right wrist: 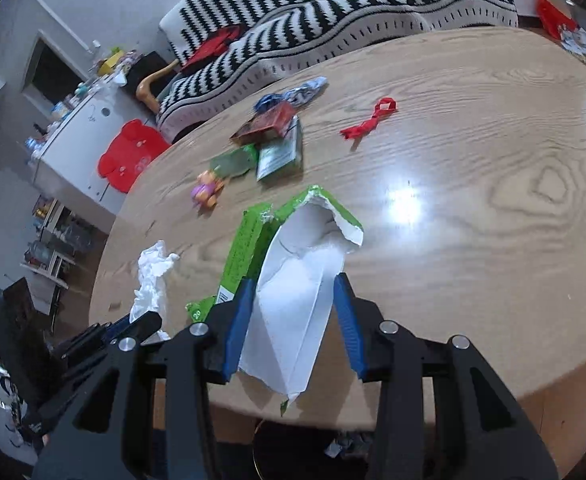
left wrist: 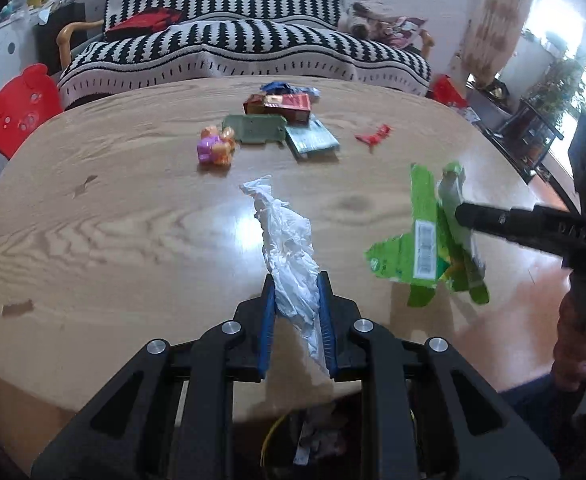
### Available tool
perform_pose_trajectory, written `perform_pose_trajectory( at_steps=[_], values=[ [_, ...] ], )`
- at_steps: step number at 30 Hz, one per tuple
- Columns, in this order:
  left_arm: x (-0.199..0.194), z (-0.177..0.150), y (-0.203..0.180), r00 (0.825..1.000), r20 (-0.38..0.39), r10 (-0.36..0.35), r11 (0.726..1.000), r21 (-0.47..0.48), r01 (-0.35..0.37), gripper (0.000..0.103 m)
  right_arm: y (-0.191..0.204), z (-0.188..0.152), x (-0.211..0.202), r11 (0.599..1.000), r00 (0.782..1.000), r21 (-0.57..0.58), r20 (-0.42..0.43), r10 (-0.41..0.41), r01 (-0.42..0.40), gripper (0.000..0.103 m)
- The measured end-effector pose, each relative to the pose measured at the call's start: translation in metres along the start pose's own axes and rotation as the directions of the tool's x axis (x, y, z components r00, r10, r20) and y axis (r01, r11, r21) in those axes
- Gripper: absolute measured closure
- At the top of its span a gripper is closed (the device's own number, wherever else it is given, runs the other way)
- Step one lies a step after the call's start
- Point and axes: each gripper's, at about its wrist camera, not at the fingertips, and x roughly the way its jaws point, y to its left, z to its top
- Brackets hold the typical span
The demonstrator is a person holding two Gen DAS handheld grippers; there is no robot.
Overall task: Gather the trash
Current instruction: 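Carry the tissue and carton over the bin and open both tools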
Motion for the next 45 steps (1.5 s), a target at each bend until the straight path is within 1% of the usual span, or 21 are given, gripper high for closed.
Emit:
perform_pose_trajectory(
  at_steps=[2, 6, 9, 13, 15, 17, 18, 20, 21, 23, 25, 26, 33, 38, 40, 41, 42, 43, 44, 45],
  values=[
    [-0.008, -0.016, -0.001, 1.0, -0.013, -0.018, 1.0, 0.003, 0.018, 0.083, 0.004, -0.016, -0.014, 1.0, 1.0, -0.019, 0.005, 0.016, -0.016, 0.061],
    [-0.025, -0.057, -0.007, 0.997, -0.046, -0.063, 0.998, 0.008, 0.063, 0.083, 0.01, -0.063, -0.039, 0.997, 0.999, -0.061, -0.011, 0.036, -0.037, 0.061],
    [-0.03, -0.082, -0.016, 0.992, -0.083, -0.094, 0.995, 0.029, 0.096, 0.083, 0.014, -0.095, -0.046, 0.995, 0.999, -0.099, -0.036, 0.027, -0.031, 0.061],
    [-0.03, -0.116, -0.025, 0.981, -0.147, -0.124, 0.989, 0.058, 0.133, 0.083, 0.012, -0.137, -0.046, 0.992, 0.995, -0.126, -0.096, 0.005, -0.018, 0.061],
    [-0.023, -0.132, -0.025, 0.973, -0.192, -0.131, 0.989, 0.047, 0.142, 0.083, 0.012, -0.155, -0.045, 0.989, 0.993, -0.15, -0.118, -0.021, 0.003, 0.061],
    [-0.011, -0.147, -0.023, 0.957, -0.254, -0.14, 0.988, 0.023, 0.15, 0.083, 0.01, -0.169, -0.04, 0.986, 0.988, -0.163, -0.148, -0.041, 0.017, 0.061],
    [-0.005, -0.155, -0.022, 0.947, -0.286, -0.145, 0.988, 0.009, 0.154, 0.083, 0.008, -0.178, -0.035, 0.986, 0.983, -0.166, -0.176, -0.054, 0.024, 0.061],
    [0.003, -0.162, -0.024, 0.933, -0.323, -0.157, 0.986, 0.004, 0.167, 0.083, 0.006, -0.189, -0.027, 0.985, 0.975, -0.168, -0.211, -0.071, 0.036, 0.061],
    [0.005, -0.165, -0.026, 0.929, -0.335, -0.157, 0.986, 0.009, 0.169, 0.083, 0.004, -0.195, -0.021, 0.985, 0.968, -0.167, -0.235, -0.084, 0.045, 0.061],
    [0.011, -0.171, -0.03, 0.922, -0.358, -0.146, 0.986, 0.017, 0.163, 0.083, 0.002, -0.201, -0.013, 0.984, 0.959, -0.166, -0.263, -0.1, 0.057, 0.061],
    [0.02, -0.175, -0.032, 0.905, -0.394, -0.162, 0.984, 0.006, 0.178, 0.083, 0.002, -0.203, -0.01, 0.98, 0.957, -0.182, -0.263, -0.125, 0.078, 0.061],
    [0.022, -0.176, -0.032, 0.901, -0.402, -0.166, 0.983, 0.001, 0.182, 0.083, 0.003, -0.204, -0.009, 0.98, 0.955, -0.184, -0.268, -0.128, 0.08, 0.061],
    [0.026, -0.178, -0.033, 0.897, -0.405, -0.175, 0.982, -0.007, 0.188, 0.083, 0.007, -0.205, -0.001, 0.977, 0.947, -0.194, -0.289, -0.139, 0.084, 0.061],
    [0.027, -0.175, -0.031, 0.901, -0.4, -0.17, 0.983, -0.013, 0.181, 0.083, 0.007, -0.204, 0.002, 0.977, 0.946, -0.196, -0.294, -0.136, 0.079, 0.061],
    [0.027, -0.175, -0.031, 0.899, -0.403, -0.171, 0.983, -0.013, 0.181, 0.083, 0.005, -0.202, 0.002, 0.979, 0.946, -0.189, -0.296, -0.133, 0.079, 0.06],
    [0.027, -0.175, -0.031, 0.899, -0.405, -0.169, 0.984, -0.011, 0.18, 0.081, 0.003, -0.201, 0.002, 0.981, 0.945, -0.179, -0.299, -0.13, 0.078, 0.059],
    [0.028, -0.175, -0.033, 0.898, -0.409, -0.161, 0.985, -0.005, 0.175, 0.068, 0.001, -0.2, 0.002, 0.983, 0.945, -0.17, -0.303, -0.126, 0.076, 0.051],
    [0.028, -0.175, -0.033, 0.899, -0.409, -0.156, 0.985, -0.002, 0.17, 0.058, 0.0, -0.2, 0.002, 0.985, 0.945, -0.156, -0.304, -0.12, 0.075, 0.044],
    [0.028, -0.175, -0.034, 0.902, -0.405, -0.15, 0.986, 0.0, 0.164, 0.036, -0.001, -0.199, 0.001, 0.987, 0.947, -0.146, -0.301, -0.115, 0.074, 0.037],
    [0.027, -0.174, -0.033, 0.907, -0.395, -0.148, 0.987, 0.0, 0.161, 0.028, -0.001, -0.198, 0.0, 0.987, 0.948, -0.14, -0.296, -0.114, 0.075, 0.037]
  ],
)
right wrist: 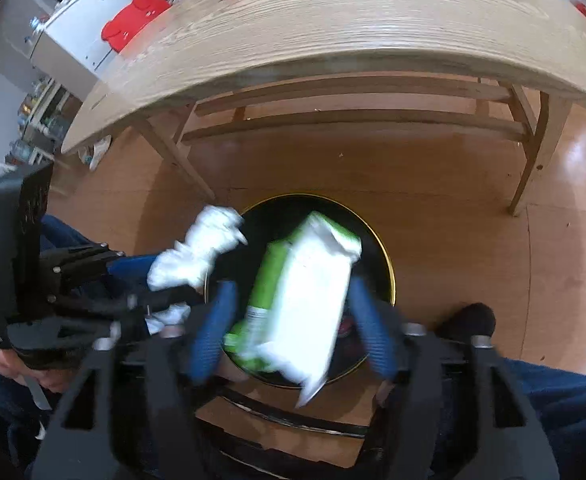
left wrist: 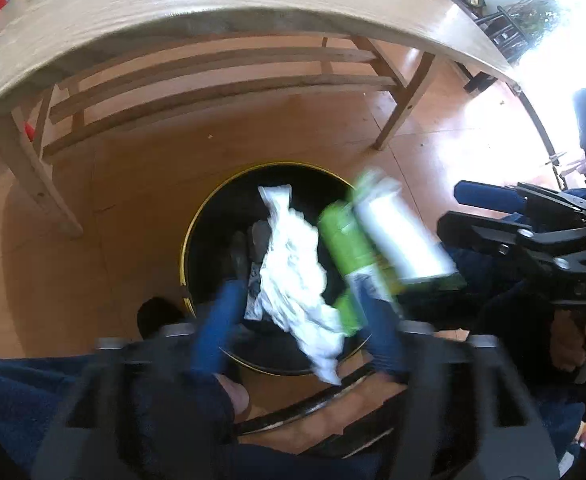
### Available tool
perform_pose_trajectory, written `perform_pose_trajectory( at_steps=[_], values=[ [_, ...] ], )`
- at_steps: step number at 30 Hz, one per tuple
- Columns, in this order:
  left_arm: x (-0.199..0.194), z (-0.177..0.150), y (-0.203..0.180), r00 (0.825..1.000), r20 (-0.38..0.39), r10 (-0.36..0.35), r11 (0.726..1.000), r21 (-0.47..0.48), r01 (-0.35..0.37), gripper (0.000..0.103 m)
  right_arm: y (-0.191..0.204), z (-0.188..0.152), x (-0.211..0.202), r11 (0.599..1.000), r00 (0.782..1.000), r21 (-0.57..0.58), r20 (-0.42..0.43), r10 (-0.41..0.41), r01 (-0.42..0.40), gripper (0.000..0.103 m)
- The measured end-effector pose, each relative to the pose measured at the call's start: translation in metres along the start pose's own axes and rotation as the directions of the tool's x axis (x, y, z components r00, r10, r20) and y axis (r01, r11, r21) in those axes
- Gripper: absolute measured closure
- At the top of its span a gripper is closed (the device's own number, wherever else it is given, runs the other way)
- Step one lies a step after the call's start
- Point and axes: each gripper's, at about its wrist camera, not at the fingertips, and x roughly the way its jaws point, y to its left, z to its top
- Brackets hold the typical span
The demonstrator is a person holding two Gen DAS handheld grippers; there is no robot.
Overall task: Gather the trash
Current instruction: 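Carry the tissue and carton over the bin and open both tools, then grasp the pink-purple toy figure with the left tool while the right tool grasps the red ribbon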
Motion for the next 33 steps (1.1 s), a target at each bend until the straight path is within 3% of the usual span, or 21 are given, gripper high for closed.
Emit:
perform_pose_trajectory(
  at_steps=[12, 17, 21, 24, 27, 30, 33],
  values=[
    [-0.002, 0.002, -0.001, 1.0, 0.02, 0.02, 1.0, -0.004, -0.02, 0.025, 0.006, 0.002, 0.0, 1.0, 1.0, -0.01, 0.002, 0.003, -0.003, 0.031],
    [-0.027, 0.008, -0.005, 0.991, 0.133, 0.017, 1.0, 0.007, -0.018, 0.019, 0.017, 0.01, -0.017, 0.998, 0.996, -0.055, 0.083, -0.033, 0.038, 0.031],
    [-0.059, 0.038, 0.003, 0.97, 0.238, 0.056, 0.998, -0.006, -0.056, 0.012, 0.022, 0.044, -0.047, 0.995, 0.979, -0.069, 0.198, -0.057, 0.072, 0.028],
    [-0.081, 0.077, 0.016, 0.941, 0.307, 0.144, 0.989, -0.024, -0.144, 0.011, 0.015, 0.086, -0.067, 0.996, 0.959, -0.029, 0.273, -0.078, 0.089, 0.026],
    [-0.1, 0.125, 0.033, 0.89, 0.382, 0.248, 0.968, -0.076, -0.237, 0.009, 0.004, 0.136, -0.08, 0.994, 0.934, 0.025, 0.34, -0.11, 0.108, 0.022],
    [-0.1, 0.188, 0.058, 0.859, 0.397, 0.324, 0.946, -0.154, -0.286, 0.009, -0.014, 0.201, -0.075, 0.985, 0.914, 0.119, 0.372, -0.164, 0.128, 0.02],
    [-0.088, 0.236, 0.075, 0.852, 0.385, 0.355, 0.932, -0.212, -0.293, 0.009, -0.037, 0.262, -0.056, 0.967, 0.905, 0.198, 0.362, -0.225, 0.161, 0.02]
  ],
)
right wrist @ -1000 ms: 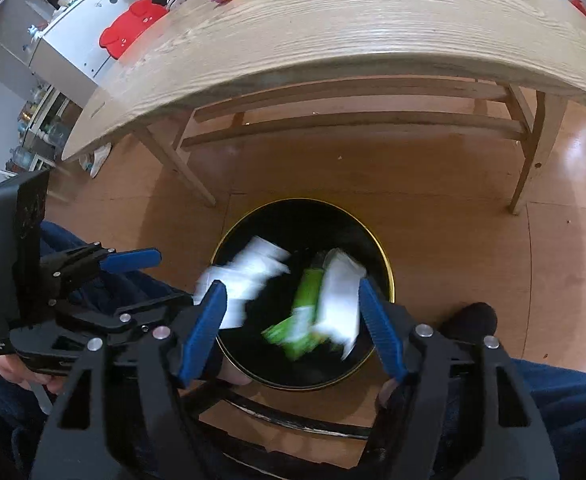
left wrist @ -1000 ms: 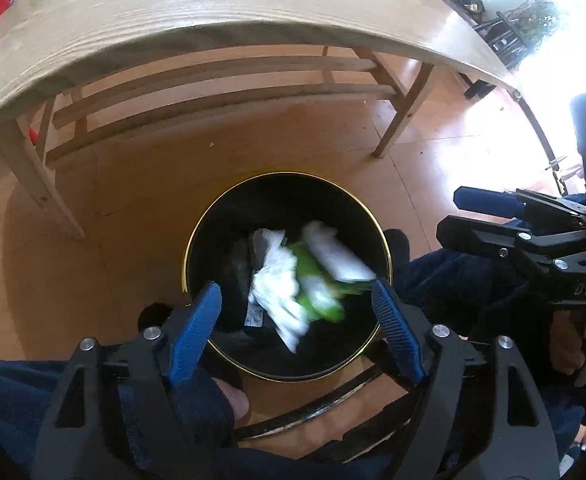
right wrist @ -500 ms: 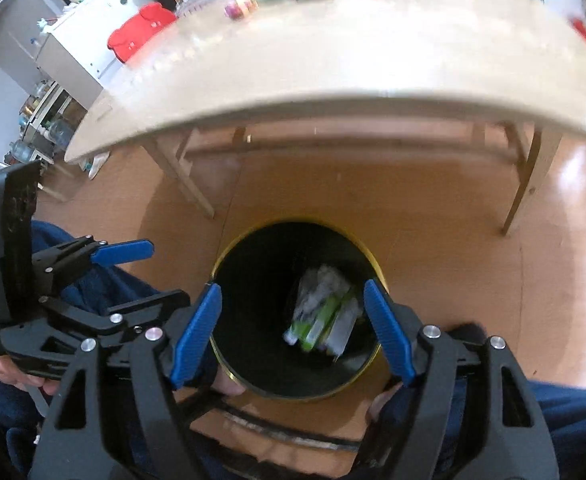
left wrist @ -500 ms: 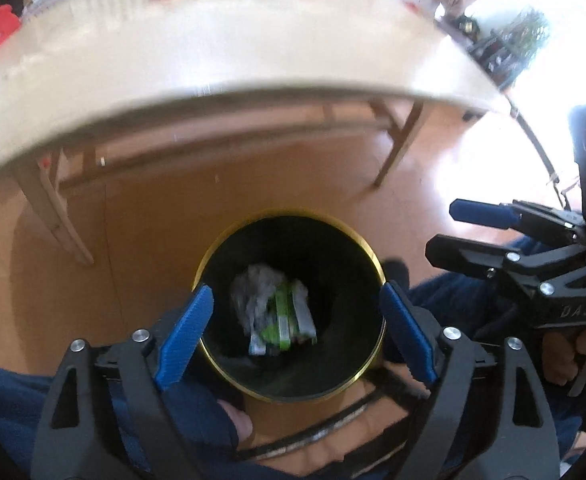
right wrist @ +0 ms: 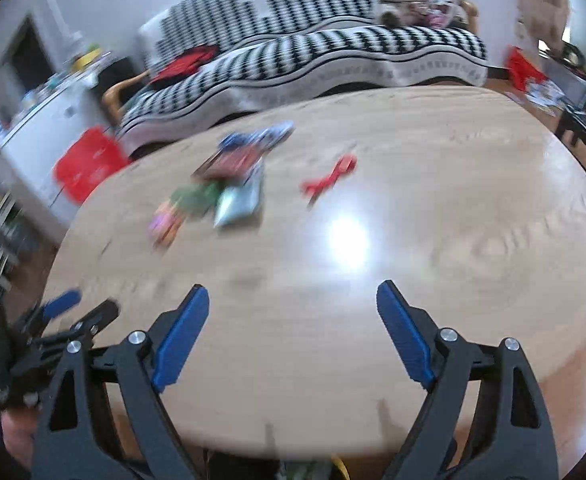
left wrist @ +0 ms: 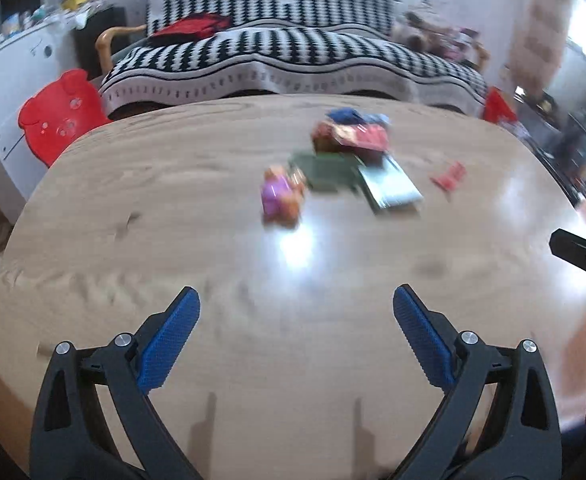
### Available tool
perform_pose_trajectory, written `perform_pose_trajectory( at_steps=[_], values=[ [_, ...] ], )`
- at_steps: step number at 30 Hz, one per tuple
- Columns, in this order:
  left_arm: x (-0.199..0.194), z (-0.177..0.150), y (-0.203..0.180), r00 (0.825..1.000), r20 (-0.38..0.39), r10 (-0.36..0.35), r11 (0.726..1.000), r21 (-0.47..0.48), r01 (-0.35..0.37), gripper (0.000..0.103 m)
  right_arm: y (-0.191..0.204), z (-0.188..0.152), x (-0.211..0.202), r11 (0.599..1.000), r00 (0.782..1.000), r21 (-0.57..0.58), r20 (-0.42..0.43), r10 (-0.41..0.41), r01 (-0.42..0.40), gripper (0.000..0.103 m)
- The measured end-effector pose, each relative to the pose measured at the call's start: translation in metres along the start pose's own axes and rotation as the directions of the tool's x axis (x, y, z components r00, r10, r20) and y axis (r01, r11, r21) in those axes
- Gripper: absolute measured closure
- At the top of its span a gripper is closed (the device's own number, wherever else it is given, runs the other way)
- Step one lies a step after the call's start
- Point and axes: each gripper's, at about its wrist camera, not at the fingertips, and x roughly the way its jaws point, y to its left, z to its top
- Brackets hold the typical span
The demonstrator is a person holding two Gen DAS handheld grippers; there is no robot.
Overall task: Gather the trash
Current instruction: 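Grasp the pink-purple toy figure with the left tool while the right tool grasps the red ribbon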
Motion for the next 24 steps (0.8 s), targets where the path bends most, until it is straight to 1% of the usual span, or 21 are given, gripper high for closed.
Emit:
perform_pose_trajectory(
  at_steps=[2, 3, 5, 8, 13, 15, 17, 19, 20, 21, 22, 23, 24],
  values=[
    [0.029, 0.024, -0.001, 0.999, 0.004, 0.037, 0.999, -0.013, -0.037, 0.009, -0.002, 0.02, 0.026, 0.999, 1.0, 0.027, -0.014, -0.023, 0.023, 0.02],
    [0.039, 0.029, 0.001, 0.998, 0.013, 0.059, 0.998, -0.021, -0.059, 0.009, -0.007, 0.033, 0.045, 0.998, 0.999, 0.05, -0.028, -0.036, 0.037, 0.02],
    [0.058, 0.038, 0.003, 0.997, 0.018, 0.079, 0.996, -0.032, -0.078, 0.009, -0.014, 0.049, 0.075, 0.996, 0.997, 0.07, -0.056, -0.054, 0.058, 0.02],
    [0.086, 0.045, 0.01, 0.995, -0.023, 0.094, 0.995, -0.041, -0.095, 0.009, -0.02, 0.065, 0.109, 0.992, 0.992, 0.076, -0.074, -0.097, 0.103, 0.02],
    [0.117, 0.054, 0.02, 0.992, -0.057, 0.109, 0.992, -0.051, -0.112, 0.009, -0.013, 0.076, 0.147, 0.99, 0.988, 0.051, -0.091, -0.123, 0.128, 0.02],
    [0.125, 0.056, 0.025, 0.989, -0.061, 0.134, 0.99, -0.047, -0.137, 0.009, -0.01, 0.078, 0.159, 0.987, 0.984, 0.03, -0.088, -0.157, 0.16, 0.02],
    [0.127, 0.057, 0.031, 0.992, -0.06, 0.114, 0.991, -0.062, -0.117, 0.009, -0.008, 0.08, 0.169, 0.979, 0.976, 0.003, -0.084, -0.201, 0.202, 0.02],
    [0.128, 0.059, 0.033, 0.992, -0.062, 0.107, 0.991, -0.068, -0.112, 0.01, -0.003, 0.08, 0.171, 0.971, 0.969, -0.031, -0.07, -0.238, 0.237, 0.028],
    [0.127, 0.059, 0.035, 0.993, -0.06, 0.101, 0.992, -0.071, -0.105, 0.015, 0.0, 0.079, 0.171, 0.968, 0.966, -0.049, -0.062, -0.249, 0.247, 0.039],
    [0.125, 0.058, 0.034, 0.993, -0.057, 0.104, 0.992, -0.068, -0.108, 0.024, 0.002, 0.078, 0.169, 0.969, 0.968, -0.058, -0.055, -0.244, 0.241, 0.054],
    [0.124, 0.059, 0.034, 0.993, -0.054, 0.106, 0.992, -0.062, -0.11, 0.03, 0.004, 0.077, 0.167, 0.97, 0.97, -0.069, -0.048, -0.238, 0.235, 0.065],
    [0.122, 0.058, 0.033, 0.993, -0.051, 0.107, 0.993, -0.05, -0.11, 0.046, 0.006, 0.076, 0.166, 0.969, 0.97, -0.081, -0.049, -0.237, 0.233, 0.084],
    [0.12, 0.057, 0.031, 0.993, -0.05, 0.104, 0.994, -0.039, -0.106, 0.06, 0.008, 0.074, 0.165, 0.971, 0.972, -0.093, -0.056, -0.228, 0.222, 0.092]
  ],
)
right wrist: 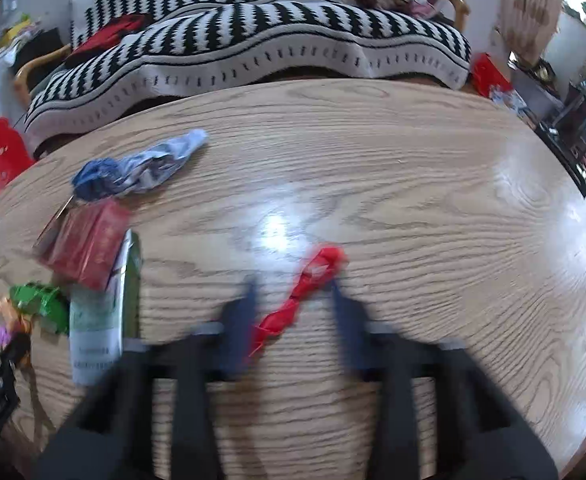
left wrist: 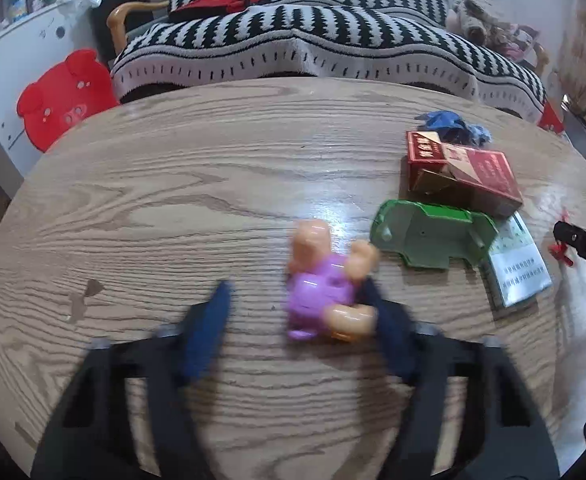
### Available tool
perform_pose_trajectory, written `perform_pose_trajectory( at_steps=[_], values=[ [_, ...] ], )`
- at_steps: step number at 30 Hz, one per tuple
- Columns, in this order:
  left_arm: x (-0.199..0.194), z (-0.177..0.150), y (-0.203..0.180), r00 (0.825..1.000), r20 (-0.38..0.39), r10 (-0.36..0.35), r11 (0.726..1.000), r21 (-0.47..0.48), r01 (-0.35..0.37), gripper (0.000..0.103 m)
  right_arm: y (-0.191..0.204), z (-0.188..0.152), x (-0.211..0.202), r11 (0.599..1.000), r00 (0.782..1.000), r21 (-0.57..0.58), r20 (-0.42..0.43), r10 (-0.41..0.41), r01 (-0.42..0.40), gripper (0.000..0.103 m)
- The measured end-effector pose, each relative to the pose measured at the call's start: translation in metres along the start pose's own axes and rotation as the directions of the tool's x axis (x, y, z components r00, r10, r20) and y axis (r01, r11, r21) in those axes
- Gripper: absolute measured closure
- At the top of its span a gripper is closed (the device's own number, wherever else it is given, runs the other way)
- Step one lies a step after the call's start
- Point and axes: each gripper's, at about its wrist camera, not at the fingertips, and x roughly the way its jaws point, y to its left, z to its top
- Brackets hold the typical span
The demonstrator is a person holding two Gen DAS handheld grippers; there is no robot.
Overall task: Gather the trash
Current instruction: 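Grasp the pink-purple toy figure with the left tool while the right tool grasps the red ribbon, then carry the toy and ribbon over the black bin and open both tools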
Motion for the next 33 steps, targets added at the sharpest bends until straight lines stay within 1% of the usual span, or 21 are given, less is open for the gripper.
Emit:
perform_pose_trajectory(
  at_steps=[1, 3, 7, 11, 13, 15, 18, 20, 21, 24, 28, 31, 33],
  values=[
    [-0.003, -0.002, 0.0, 1.0, -0.001, -0.009, 1.0, 0.008, 0.009, 0.066, 0.0, -0.001, -0.001, 1.0, 1.0, 0.001, -0.003, 0.009, -0.009, 0.094],
    [-0.008, -0.006, 0.001, 1.0, -0.006, -0.027, 1.0, 0.0, 0.027, 0.066, -0.002, -0.006, -0.006, 0.998, 0.998, 0.006, -0.012, 0.056, -0.056, 0.094],
    [-0.024, -0.013, 0.008, 1.0, 0.006, -0.023, 1.0, -0.014, 0.023, 0.066, -0.006, -0.011, -0.026, 0.997, 0.997, -0.01, 0.021, 0.074, -0.074, 0.094],
    [-0.045, -0.025, 0.012, 0.999, 0.01, -0.039, 0.999, -0.007, 0.039, 0.066, -0.009, -0.026, -0.056, 0.992, 0.991, -0.021, 0.032, 0.127, -0.127, 0.094],
    [-0.059, -0.033, 0.011, 0.998, 0.013, -0.058, 0.998, -0.001, 0.058, 0.066, -0.008, -0.034, -0.069, 0.989, 0.989, -0.032, 0.037, 0.143, -0.142, 0.094],
    [-0.076, -0.044, 0.009, 0.996, 0.017, -0.088, 0.996, 0.006, 0.088, 0.066, -0.008, -0.047, -0.087, 0.984, 0.983, -0.04, 0.037, 0.178, -0.176, 0.094],
    [-0.102, -0.062, 0.001, 0.994, 0.041, -0.104, 0.994, 0.039, 0.102, 0.066, -0.009, -0.072, -0.121, 0.972, 0.972, -0.057, 0.049, 0.231, -0.228, 0.094],
    [-0.122, -0.077, -0.008, 0.989, 0.059, -0.138, 0.989, 0.066, 0.134, 0.066, -0.006, -0.085, -0.14, 0.964, 0.965, -0.079, 0.056, 0.257, -0.252, 0.094],
    [-0.128, -0.082, -0.011, 0.987, 0.064, -0.146, 0.987, 0.078, 0.141, 0.066, -0.004, -0.095, -0.154, 0.958, 0.959, -0.102, 0.064, 0.276, -0.269, 0.094],
    [-0.155, -0.112, -0.028, 0.98, 0.084, -0.178, 0.976, 0.145, 0.165, 0.066, 0.002, -0.124, -0.187, 0.94, 0.946, -0.164, 0.082, 0.314, -0.298, 0.094],
    [-0.176, -0.156, -0.038, 0.974, 0.062, -0.219, 0.956, 0.211, 0.202, 0.066, 0.006, -0.167, -0.215, 0.914, 0.931, -0.229, 0.07, 0.358, -0.334, 0.094],
    [-0.189, -0.186, -0.043, 0.963, 0.043, -0.268, 0.937, 0.243, 0.25, 0.066, 0.005, -0.203, -0.227, 0.891, 0.919, -0.261, 0.033, 0.393, -0.372, 0.094],
    [-0.196, -0.207, -0.043, 0.954, 0.02, -0.298, 0.925, 0.252, 0.283, 0.066, 0.005, -0.227, -0.234, 0.869, 0.904, -0.276, -0.005, 0.427, -0.411, 0.094]
  ],
)
